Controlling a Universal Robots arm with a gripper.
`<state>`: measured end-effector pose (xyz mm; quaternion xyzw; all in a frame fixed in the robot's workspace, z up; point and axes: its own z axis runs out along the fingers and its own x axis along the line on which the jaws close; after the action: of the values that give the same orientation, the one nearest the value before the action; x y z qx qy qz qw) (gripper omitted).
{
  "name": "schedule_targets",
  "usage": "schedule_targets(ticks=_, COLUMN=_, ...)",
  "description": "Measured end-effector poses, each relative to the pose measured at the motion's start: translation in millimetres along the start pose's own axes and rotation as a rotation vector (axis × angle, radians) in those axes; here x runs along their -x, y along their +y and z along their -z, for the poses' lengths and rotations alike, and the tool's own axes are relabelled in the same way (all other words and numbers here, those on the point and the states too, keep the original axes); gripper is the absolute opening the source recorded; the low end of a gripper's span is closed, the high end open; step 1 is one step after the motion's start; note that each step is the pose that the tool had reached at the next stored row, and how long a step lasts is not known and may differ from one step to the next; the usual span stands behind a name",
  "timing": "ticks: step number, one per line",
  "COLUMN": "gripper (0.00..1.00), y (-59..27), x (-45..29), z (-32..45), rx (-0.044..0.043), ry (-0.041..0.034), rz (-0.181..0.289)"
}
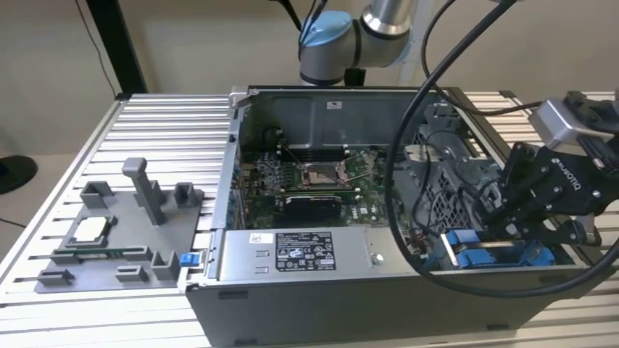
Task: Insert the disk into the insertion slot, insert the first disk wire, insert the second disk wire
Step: 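Insert the second disk wire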
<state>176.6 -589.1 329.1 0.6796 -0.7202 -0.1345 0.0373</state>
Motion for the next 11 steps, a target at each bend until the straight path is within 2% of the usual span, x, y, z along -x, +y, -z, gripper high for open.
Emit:
schedule_targets(ticks=4, gripper=1.0, y=2.6, x=1.4, z=10.5, rx=0.0004, ry=-0.0002, rz=0.0)
schedule_targets(ticks=11, gripper=1.0, y=8.9, x=4.8, z=35.5, rx=0.0004, ry=-0.0004, rz=0.0)
